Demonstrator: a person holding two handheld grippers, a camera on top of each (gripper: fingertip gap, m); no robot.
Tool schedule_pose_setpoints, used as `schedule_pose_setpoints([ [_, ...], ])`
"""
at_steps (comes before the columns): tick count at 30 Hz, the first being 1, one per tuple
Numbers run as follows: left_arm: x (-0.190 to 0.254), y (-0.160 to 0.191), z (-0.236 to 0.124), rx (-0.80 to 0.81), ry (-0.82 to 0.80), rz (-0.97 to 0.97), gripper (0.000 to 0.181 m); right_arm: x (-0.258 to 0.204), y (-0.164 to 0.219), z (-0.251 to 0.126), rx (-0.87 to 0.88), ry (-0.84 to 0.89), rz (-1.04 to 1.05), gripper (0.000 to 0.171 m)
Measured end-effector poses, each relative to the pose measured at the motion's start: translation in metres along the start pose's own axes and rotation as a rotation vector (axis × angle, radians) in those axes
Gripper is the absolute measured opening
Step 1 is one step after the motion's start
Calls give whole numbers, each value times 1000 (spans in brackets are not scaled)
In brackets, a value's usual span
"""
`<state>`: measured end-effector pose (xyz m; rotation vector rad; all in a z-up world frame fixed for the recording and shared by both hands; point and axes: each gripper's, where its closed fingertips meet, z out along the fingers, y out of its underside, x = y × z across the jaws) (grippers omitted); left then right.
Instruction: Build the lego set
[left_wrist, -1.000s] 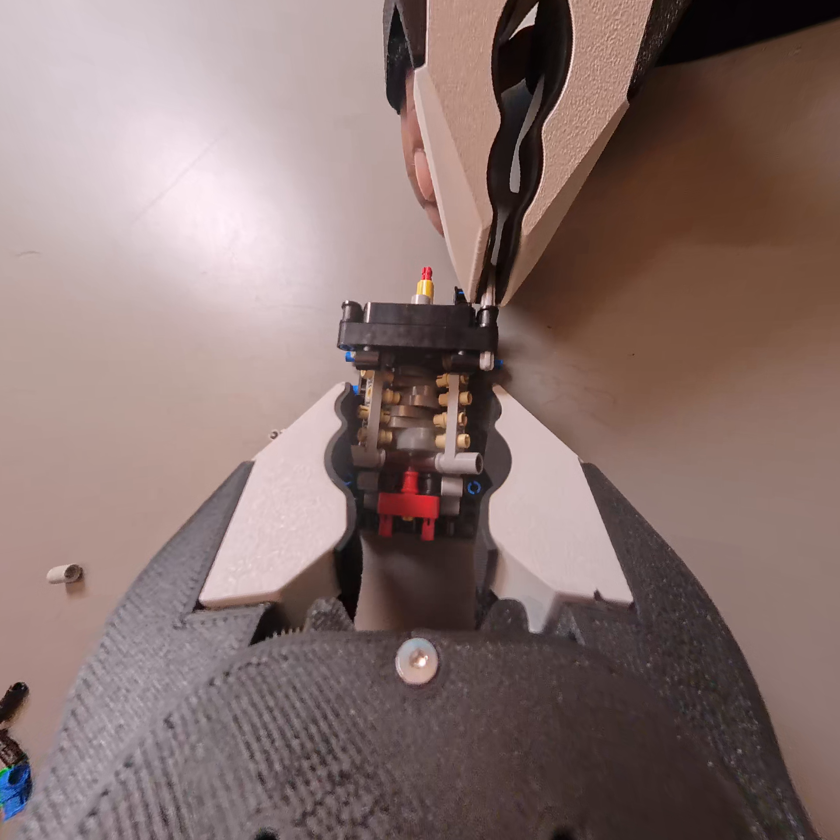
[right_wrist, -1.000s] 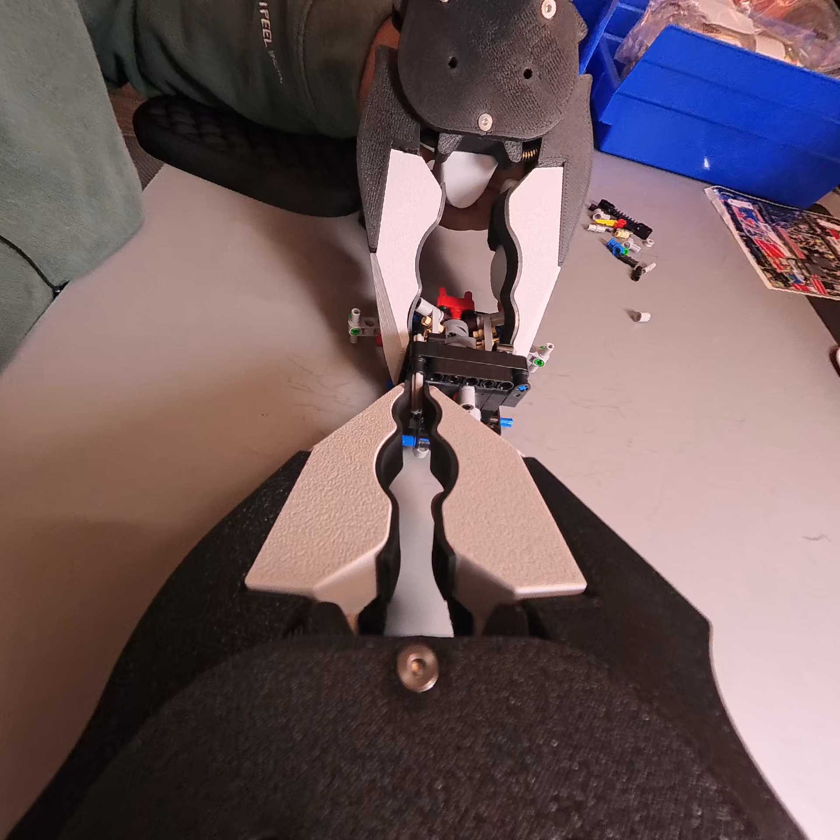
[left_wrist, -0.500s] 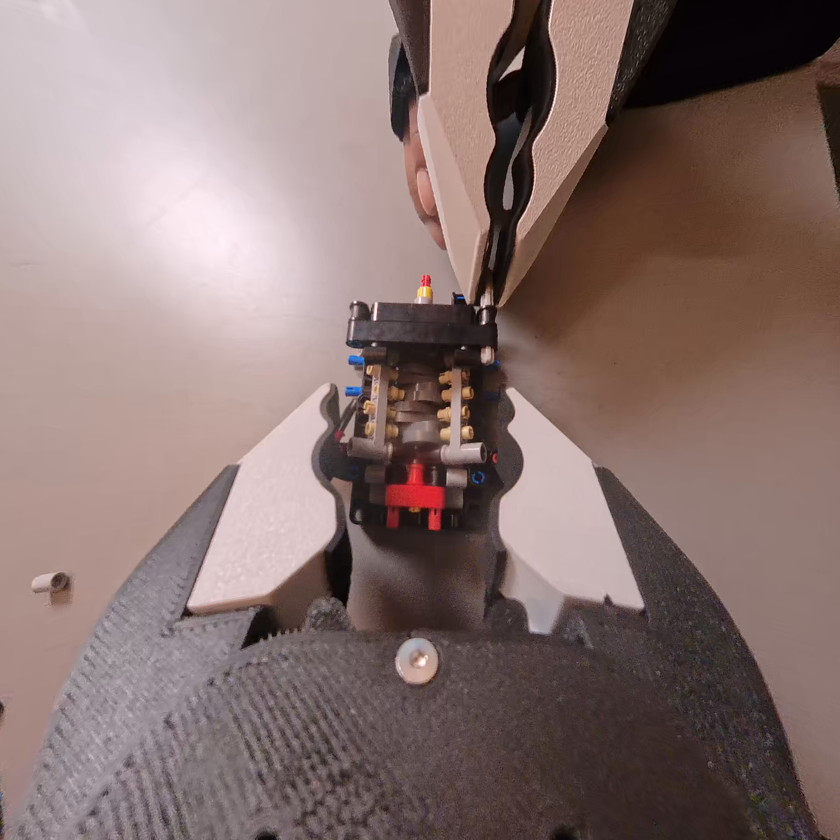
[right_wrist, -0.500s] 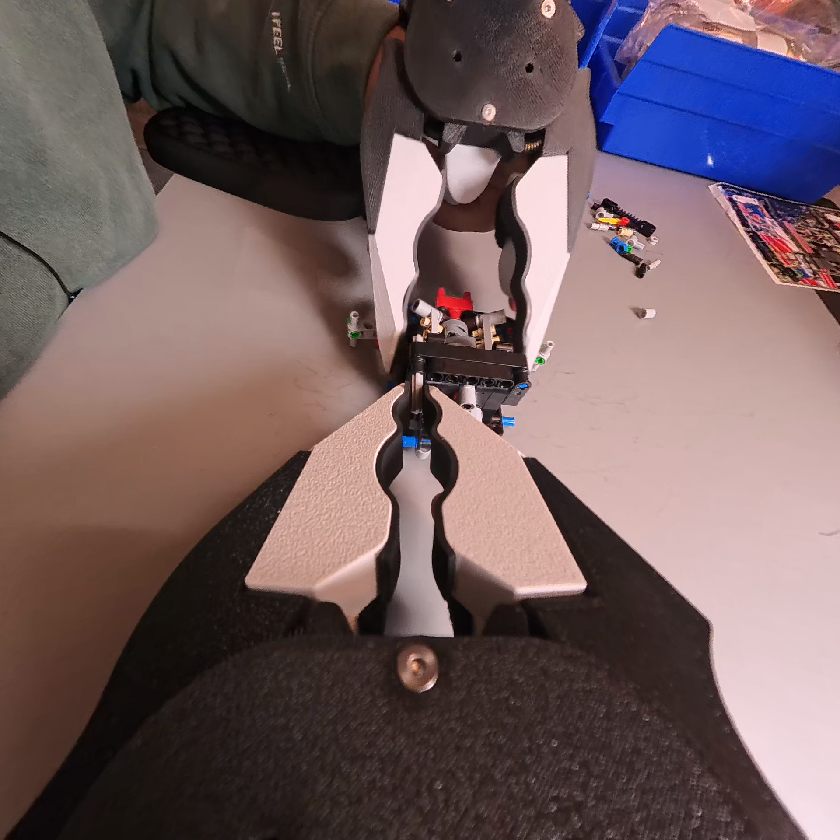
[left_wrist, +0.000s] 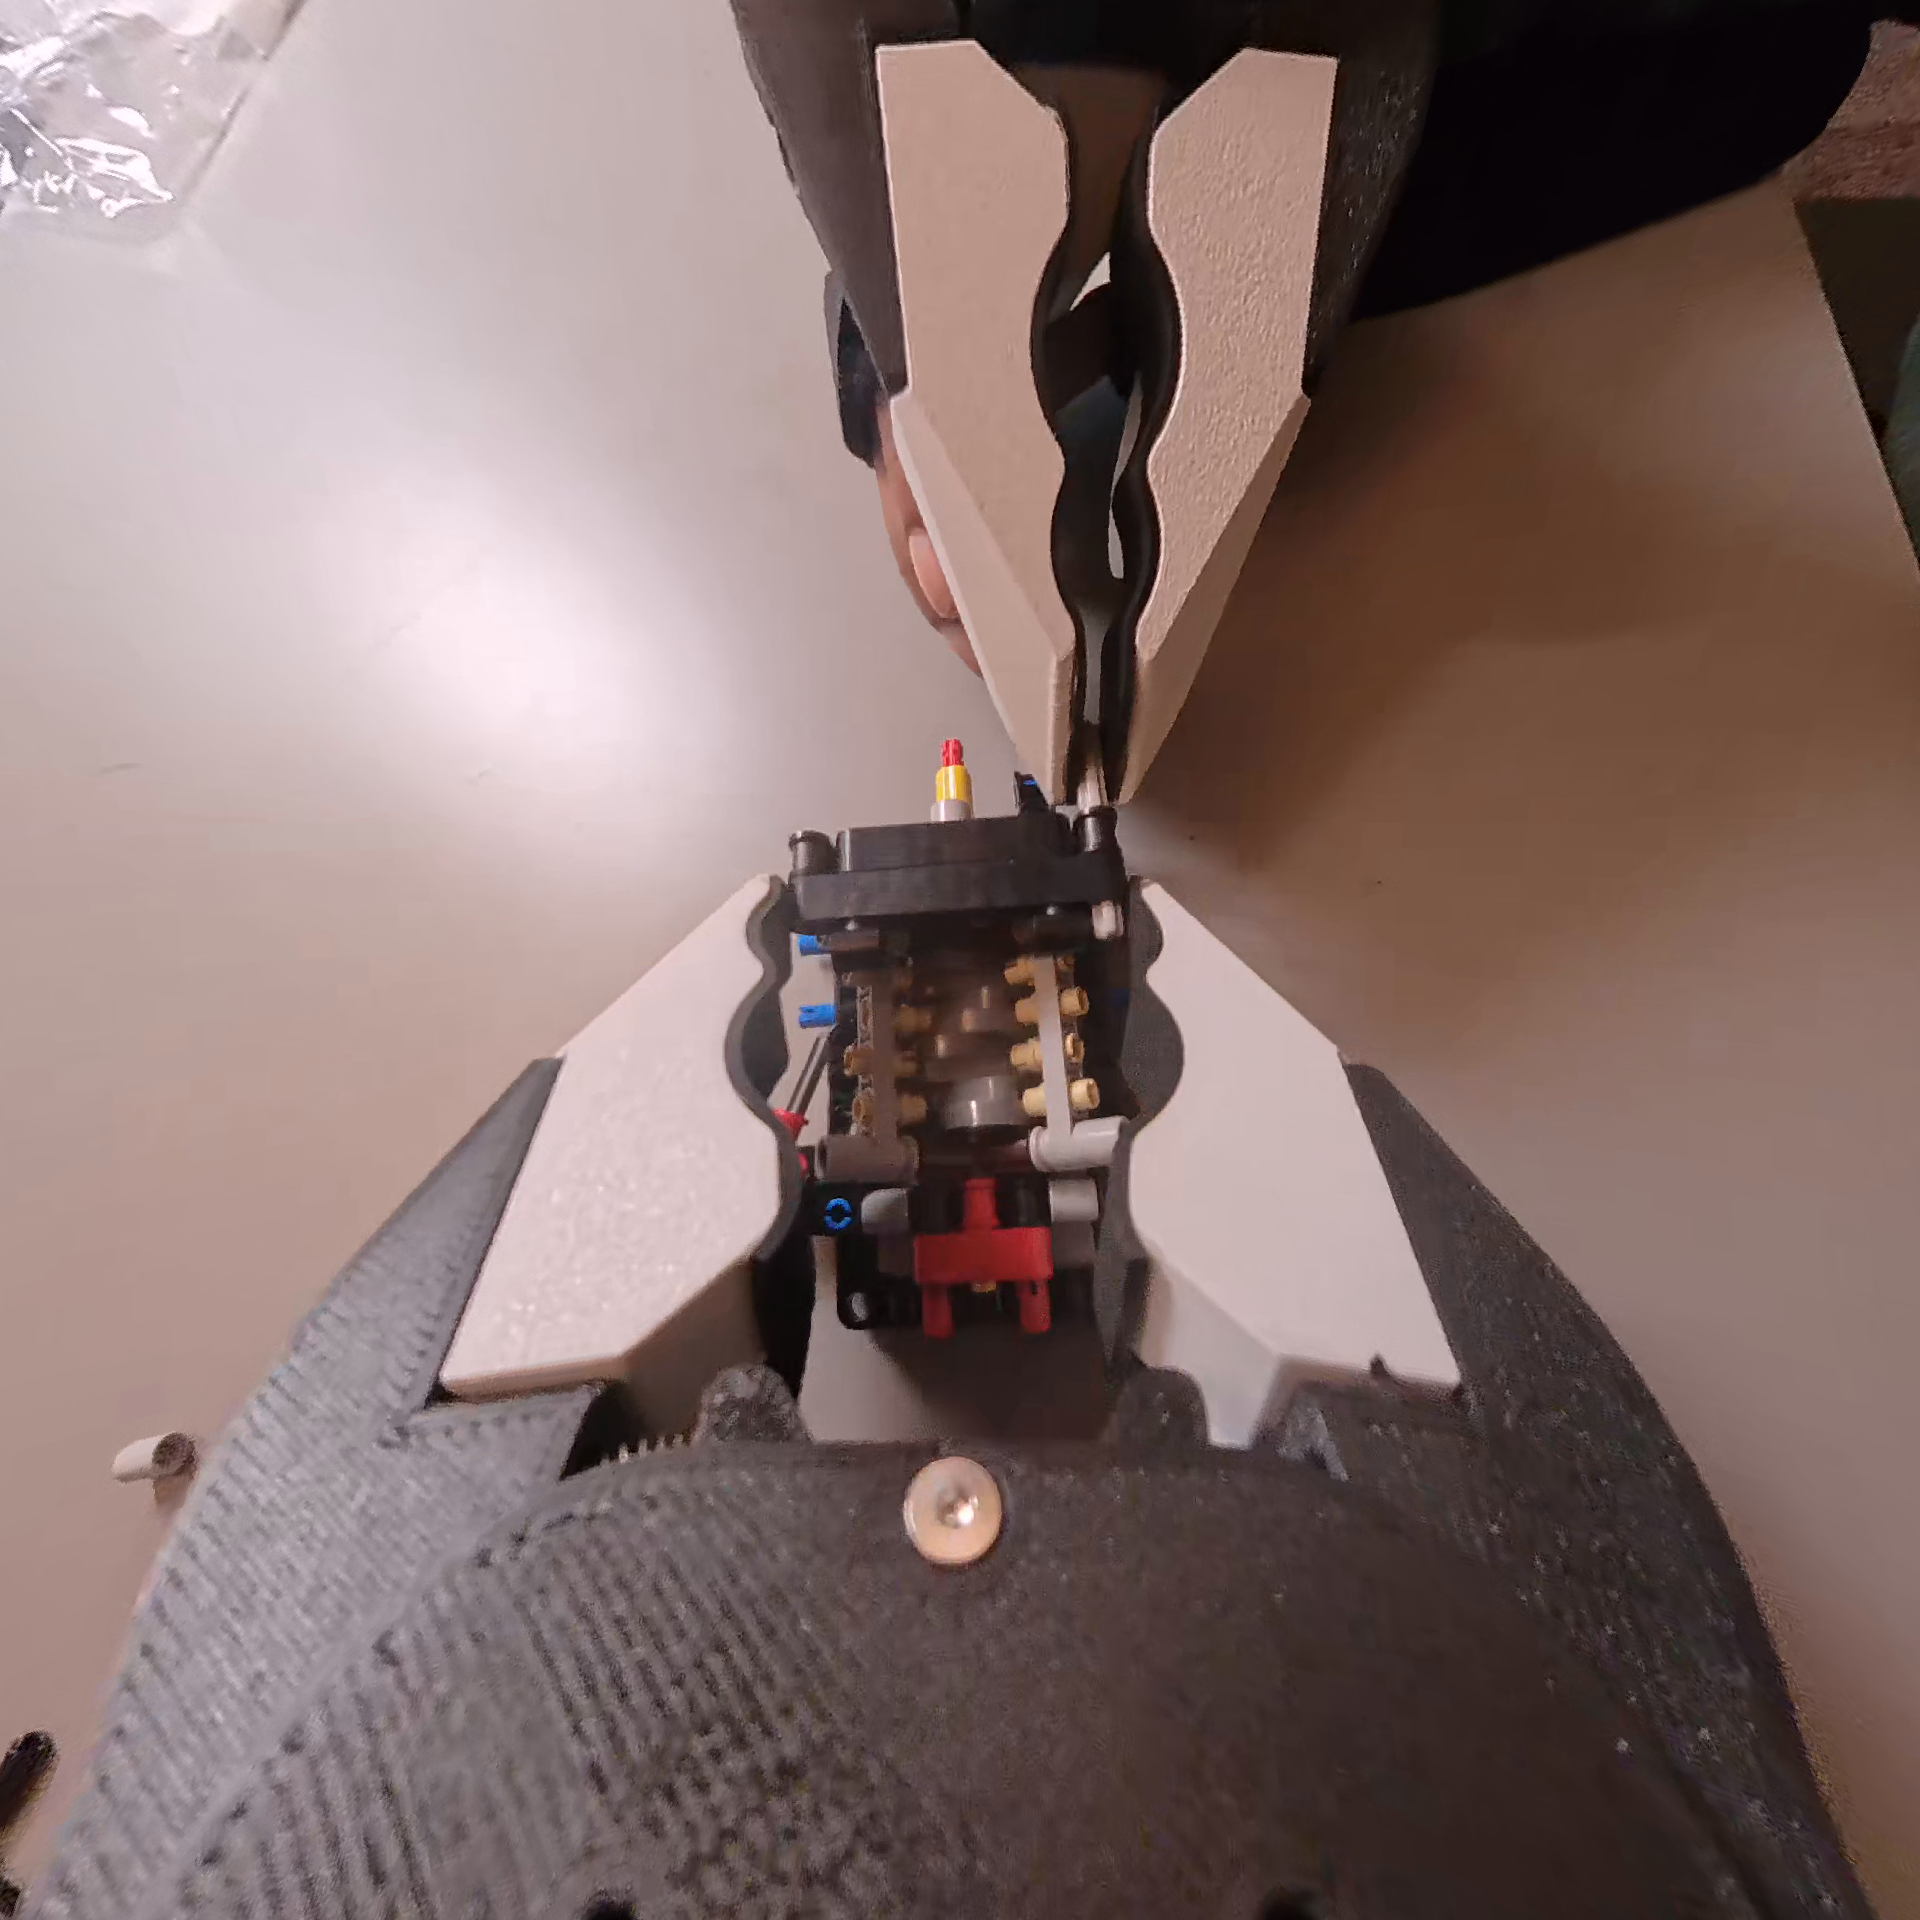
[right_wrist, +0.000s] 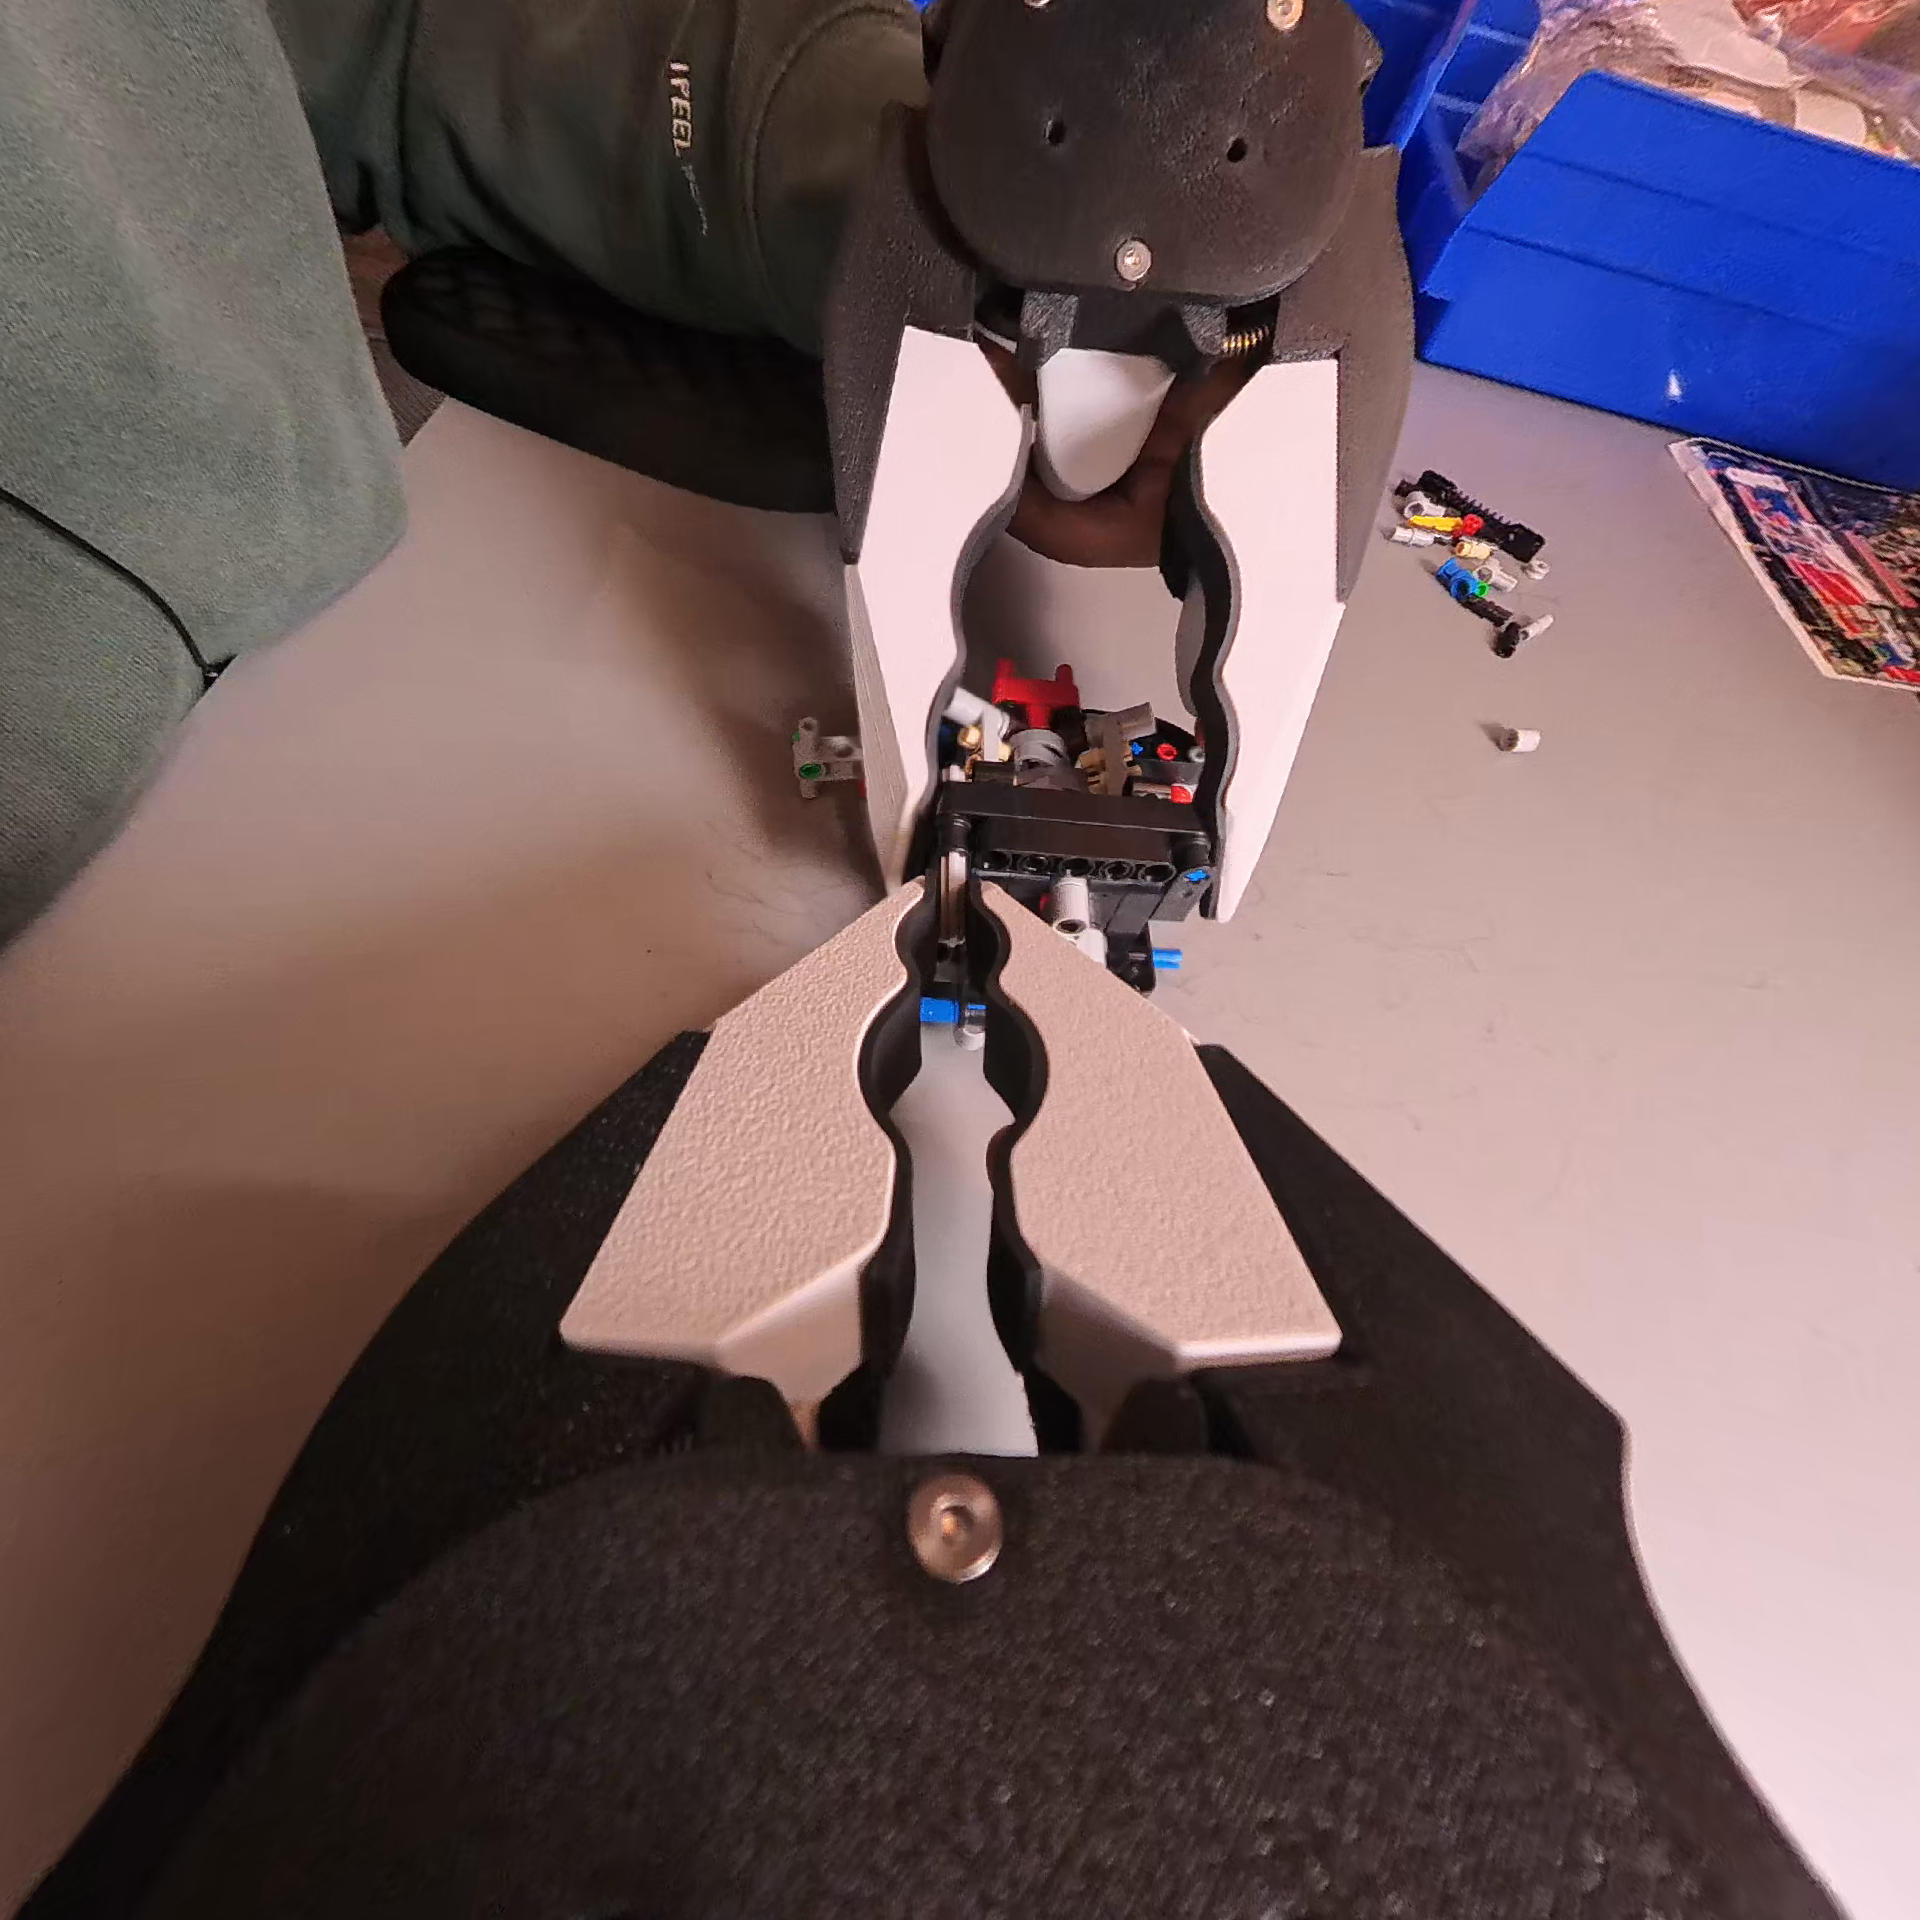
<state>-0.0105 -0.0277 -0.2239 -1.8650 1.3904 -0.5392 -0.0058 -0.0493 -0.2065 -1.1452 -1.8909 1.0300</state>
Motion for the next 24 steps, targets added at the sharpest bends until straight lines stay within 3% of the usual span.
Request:
schedule_pose_setpoints([
  [18, 3, -4, 1, 35, 18, -34, 73, 1, -1, 1, -1, 16, 2, 3],
  [24, 2, -8, -1, 61, 18, -58, 68, 1, -1, 2, 2, 20, 0, 3],
])
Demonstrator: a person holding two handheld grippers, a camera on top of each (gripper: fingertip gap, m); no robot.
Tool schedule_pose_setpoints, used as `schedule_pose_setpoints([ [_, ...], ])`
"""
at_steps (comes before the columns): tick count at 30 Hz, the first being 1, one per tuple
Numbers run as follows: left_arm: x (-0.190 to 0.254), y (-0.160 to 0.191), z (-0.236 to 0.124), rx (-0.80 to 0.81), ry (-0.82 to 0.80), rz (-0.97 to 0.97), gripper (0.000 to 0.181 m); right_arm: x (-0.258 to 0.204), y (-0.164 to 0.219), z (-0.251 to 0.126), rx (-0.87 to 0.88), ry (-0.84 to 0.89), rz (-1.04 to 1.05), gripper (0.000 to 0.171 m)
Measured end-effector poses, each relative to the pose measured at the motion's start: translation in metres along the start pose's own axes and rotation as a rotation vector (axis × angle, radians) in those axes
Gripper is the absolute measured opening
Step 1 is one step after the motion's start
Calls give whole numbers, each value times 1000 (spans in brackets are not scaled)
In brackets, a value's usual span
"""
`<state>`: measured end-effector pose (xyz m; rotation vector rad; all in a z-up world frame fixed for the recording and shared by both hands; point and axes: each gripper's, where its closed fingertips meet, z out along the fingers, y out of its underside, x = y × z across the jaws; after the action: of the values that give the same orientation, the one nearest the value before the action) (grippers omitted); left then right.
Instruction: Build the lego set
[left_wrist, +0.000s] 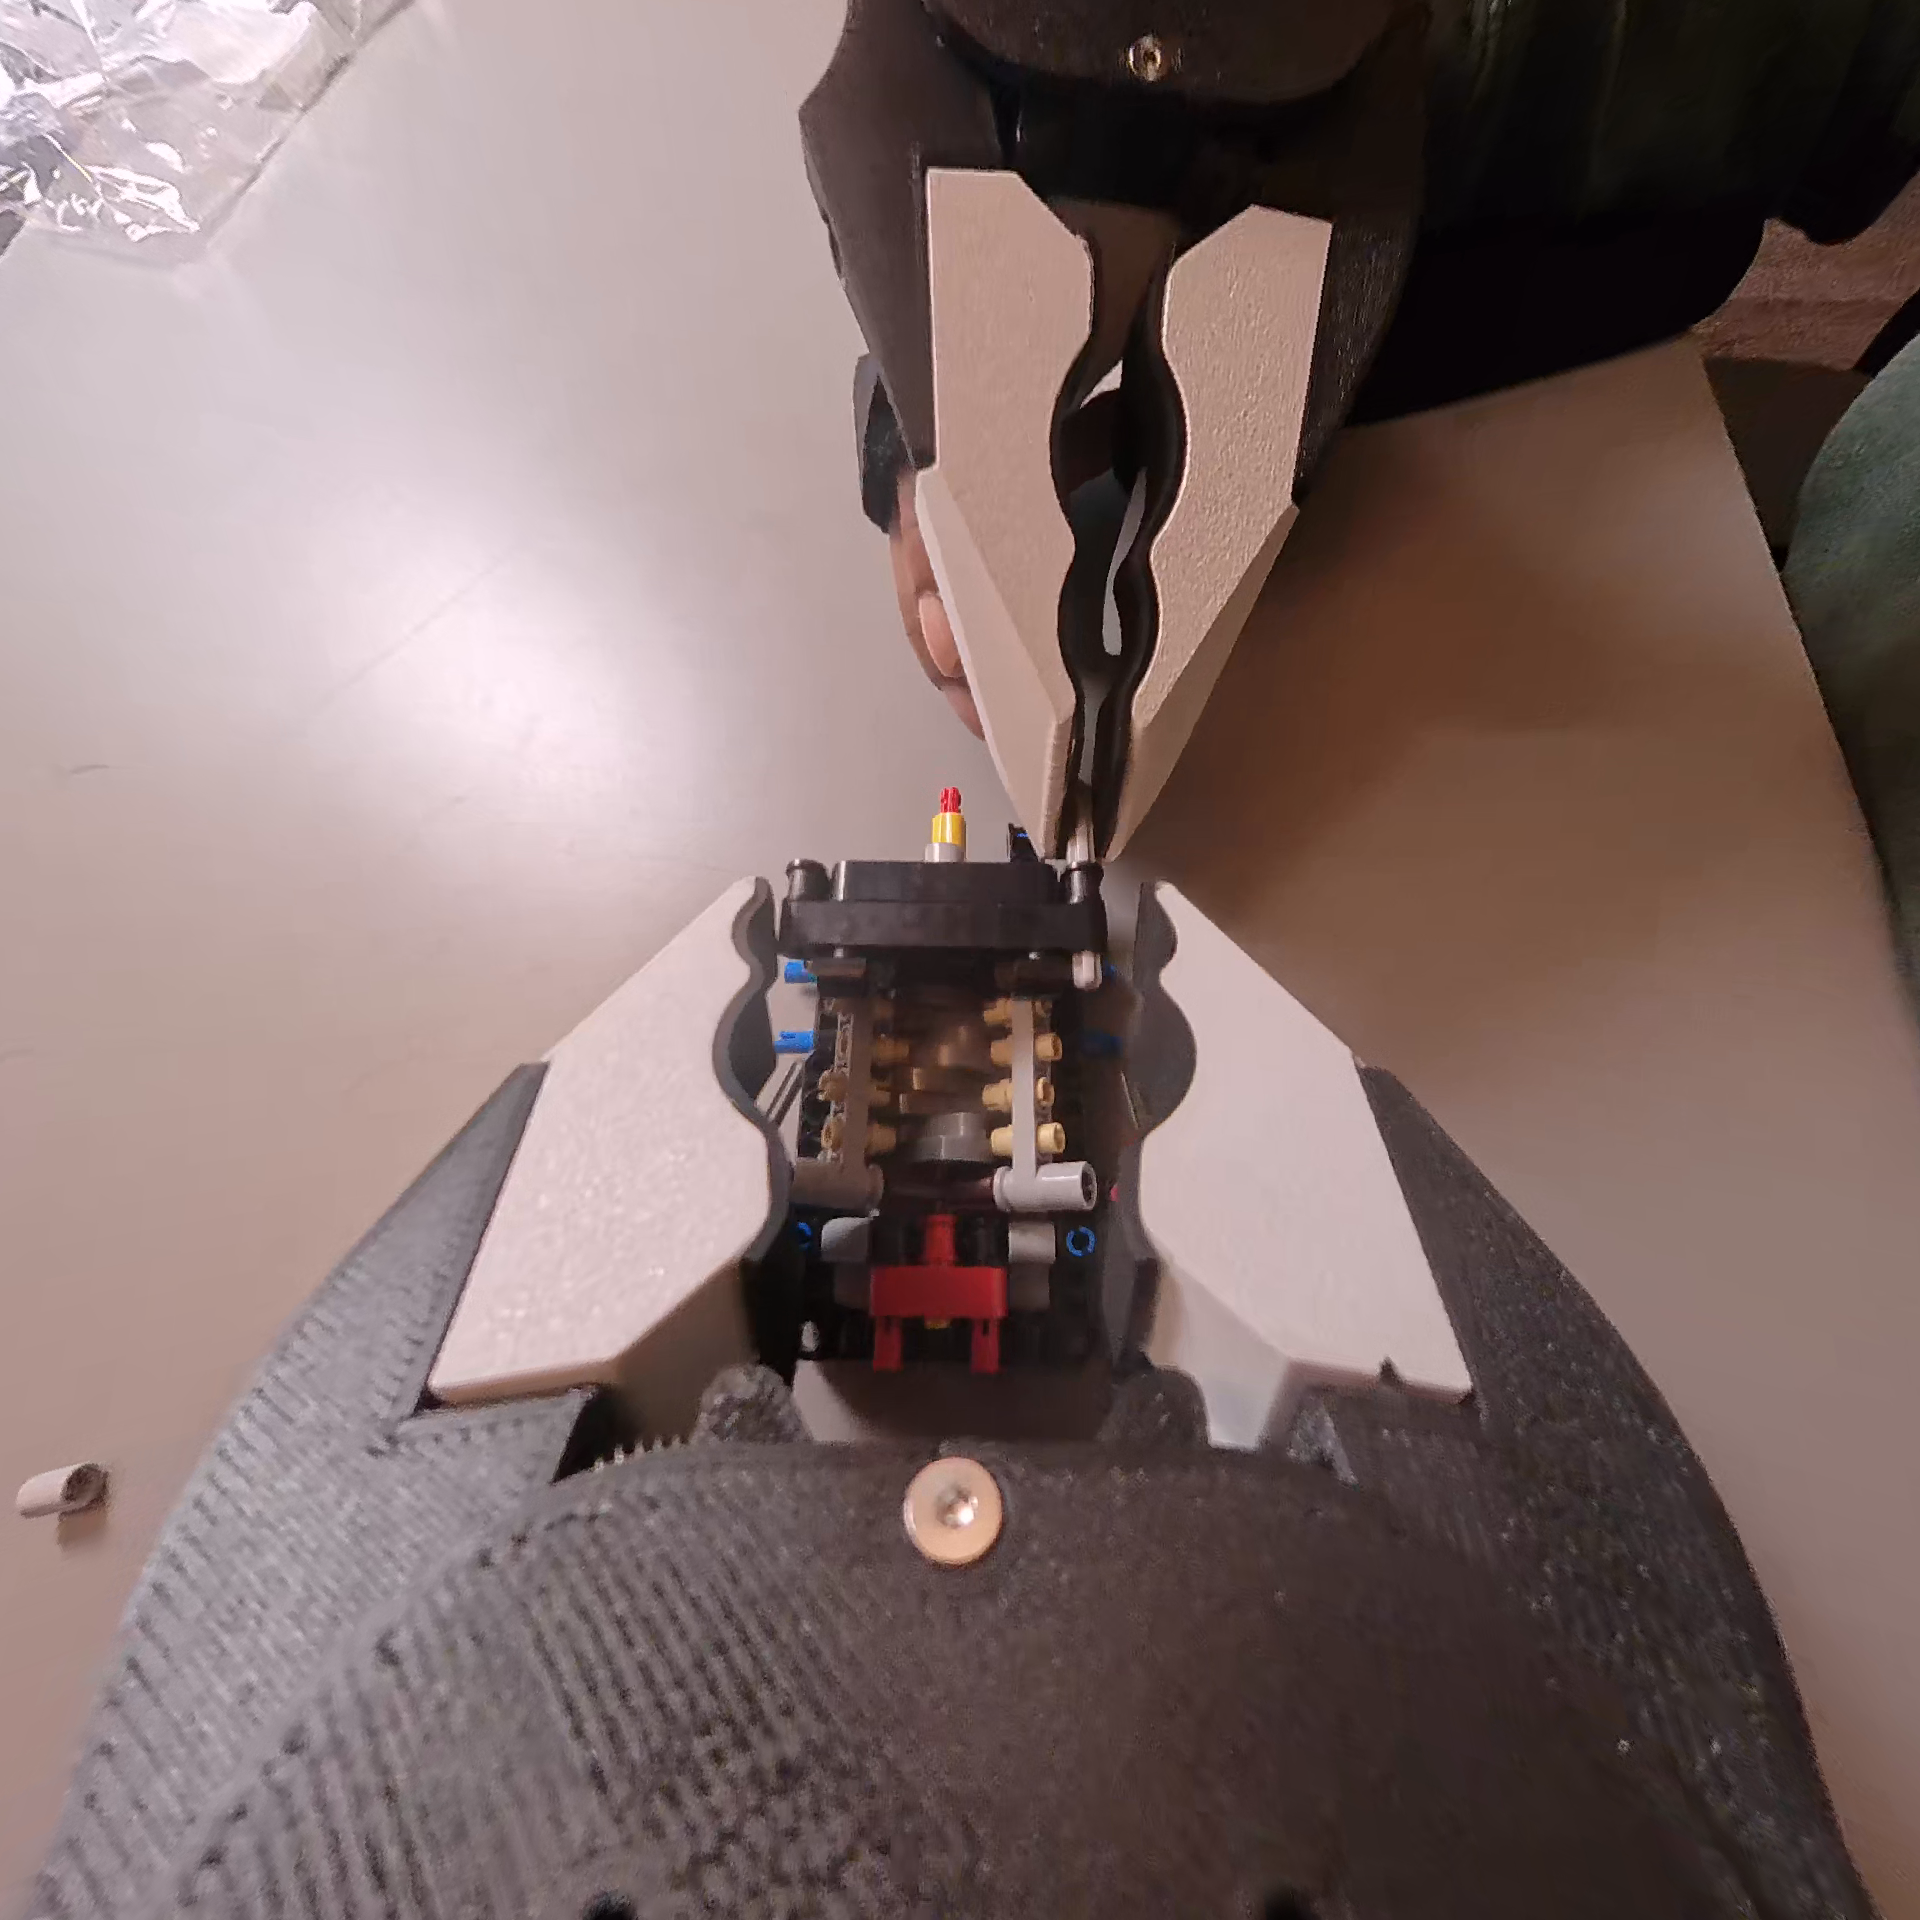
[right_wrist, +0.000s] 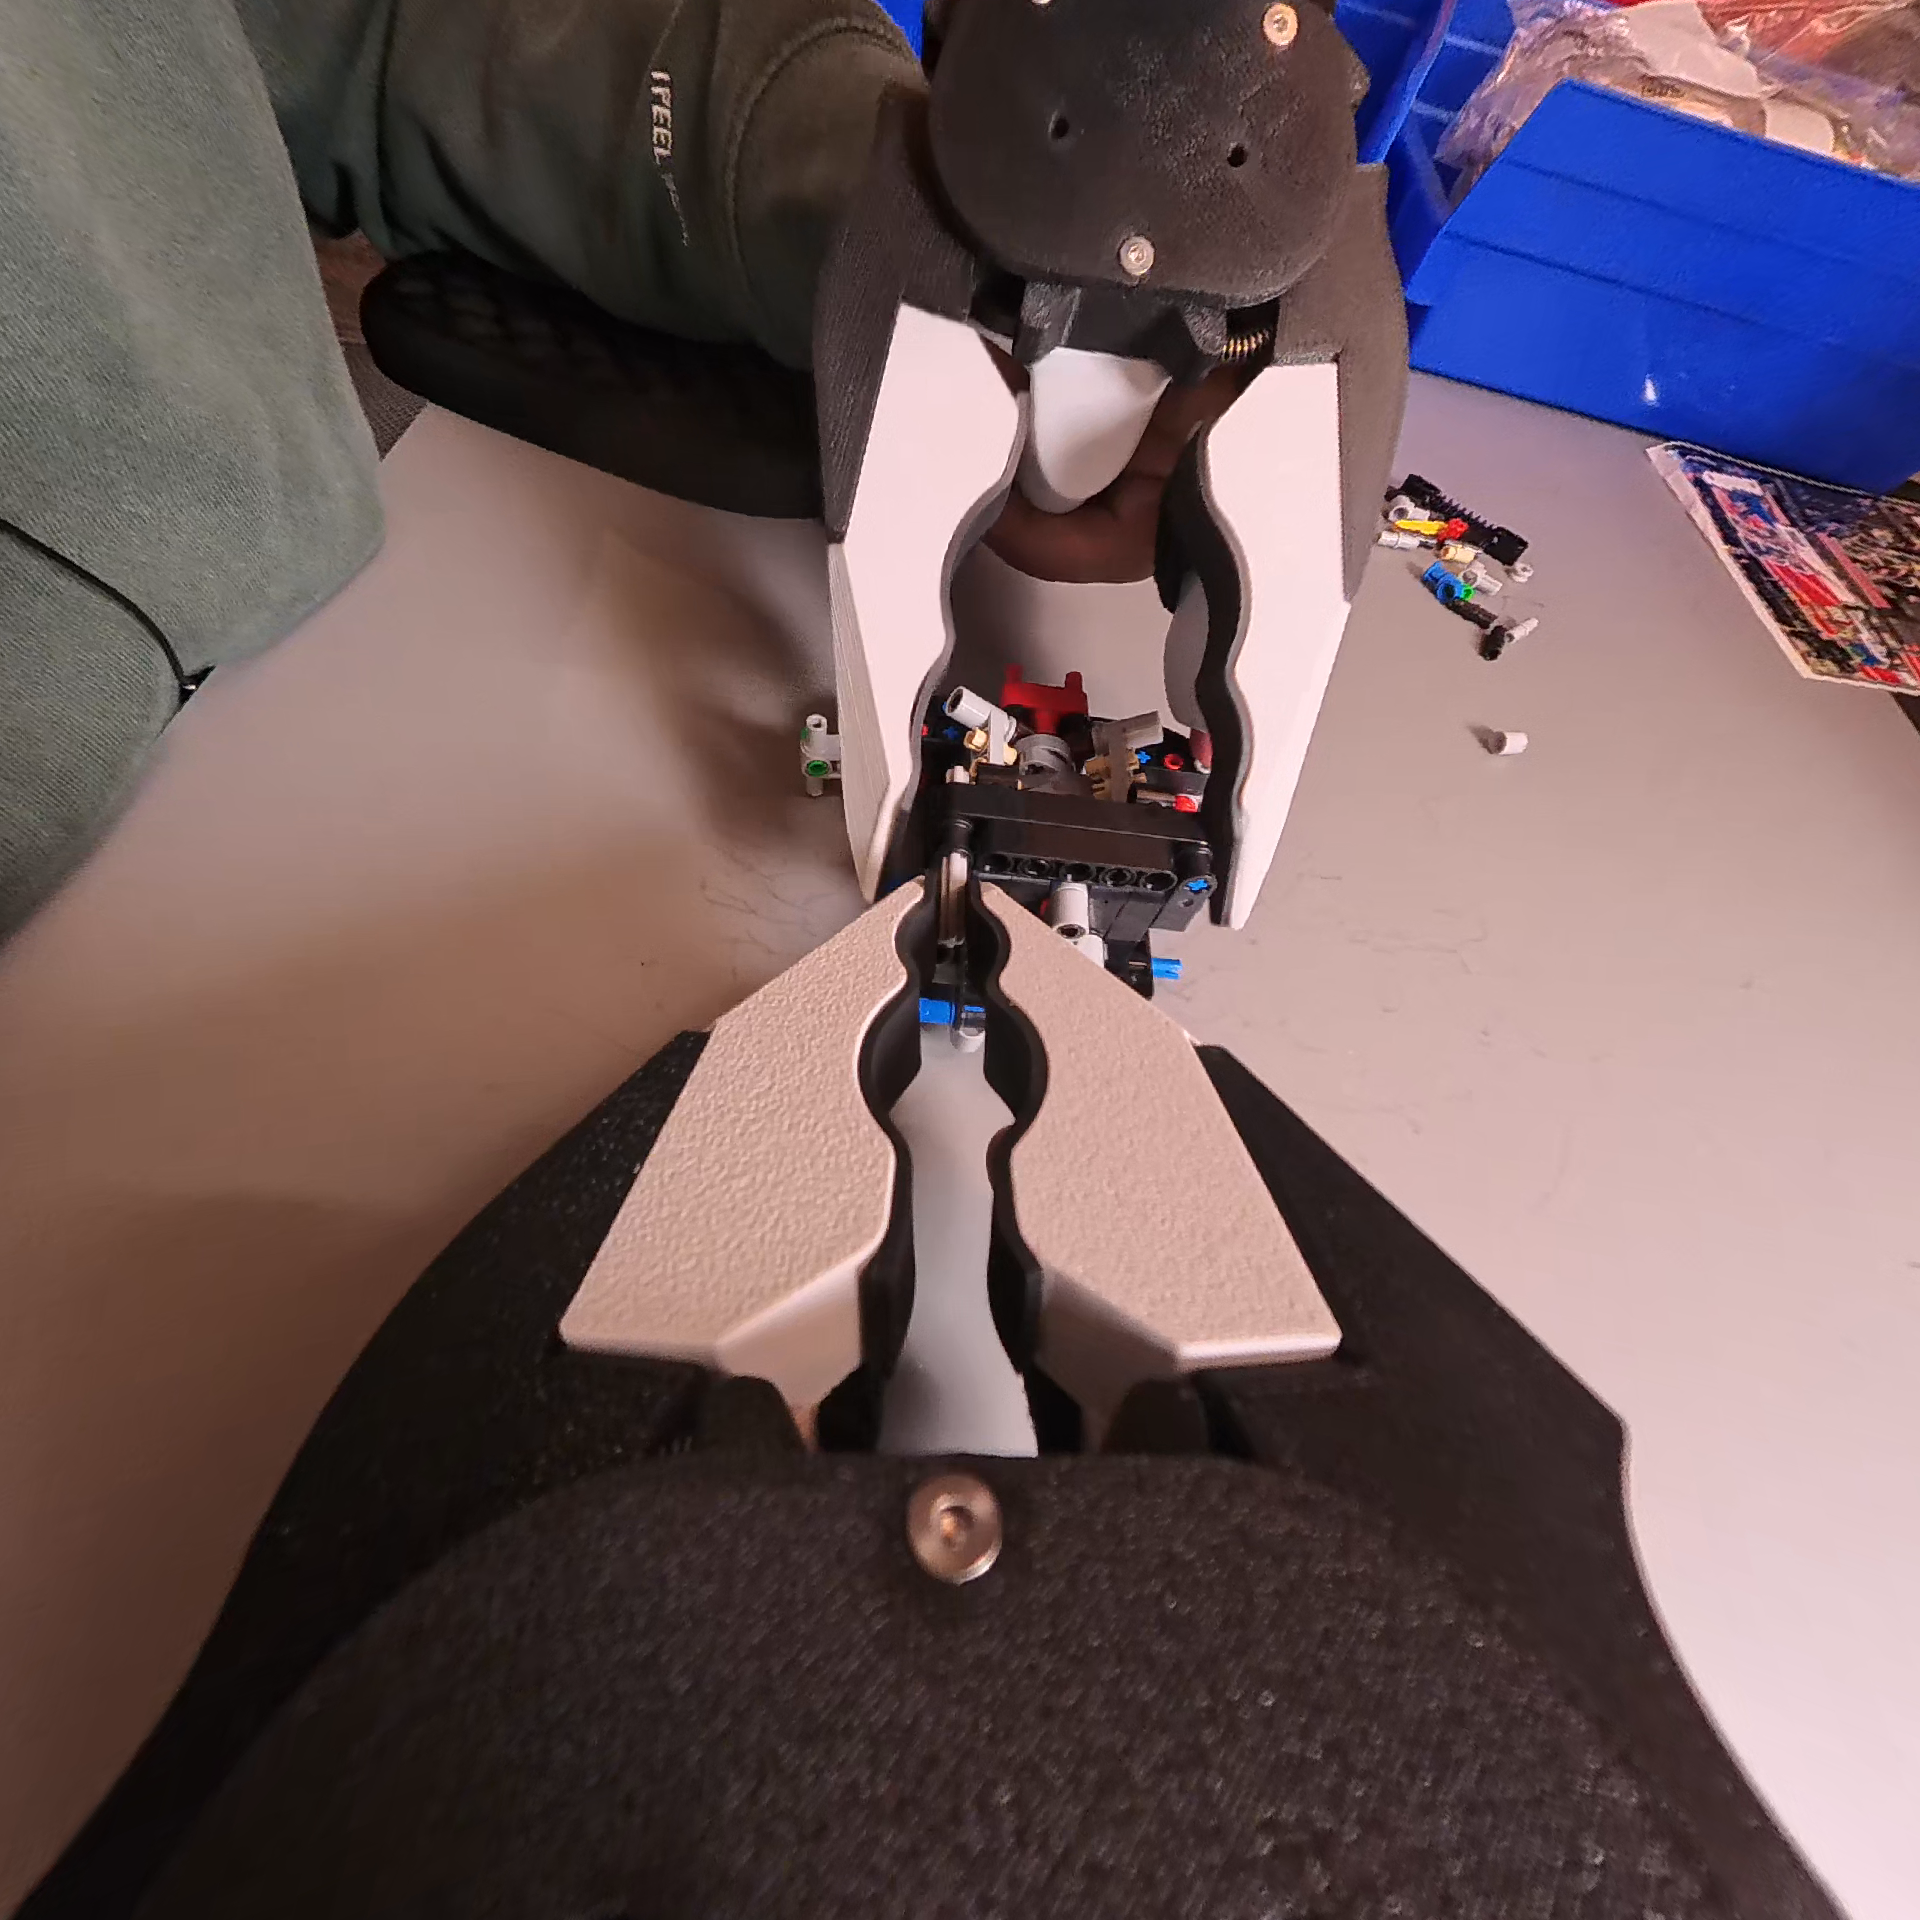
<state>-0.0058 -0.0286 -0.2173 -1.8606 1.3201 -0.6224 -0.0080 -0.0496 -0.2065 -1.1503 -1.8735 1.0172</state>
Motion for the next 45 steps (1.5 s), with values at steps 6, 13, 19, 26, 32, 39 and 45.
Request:
schedule_pose_setpoints([
  [6, -2, -1, -2, 14, -2, -18, 63, 0, 0, 1, 5, 1, 3, 3],
  [13, -2, 0, -3, -7, -32, 41, 62, -1, -1, 1, 8, 12, 1, 3],
  [19, -1, 1, -3, -14, -32, 47, 63, -2, 0, -1, 4, 13, 18, 2],
  [26, -1, -2, 1, 8, -19, -12, 62, -2, 1, -2, 12, 1, 36, 3],
  [32, -1, -4, 2, 20, -16, -20, 62, -3, 1, -2, 14, -9, 36, 3],
  [39, -2, -8, -6, 34, -41, 13, 72, -1, 2, -3, 13, -1, 37, 3],
  [45, 1, 12, -22, -58, -13, 15, 45, 0, 2, -3, 12, 8, 38, 3],
])
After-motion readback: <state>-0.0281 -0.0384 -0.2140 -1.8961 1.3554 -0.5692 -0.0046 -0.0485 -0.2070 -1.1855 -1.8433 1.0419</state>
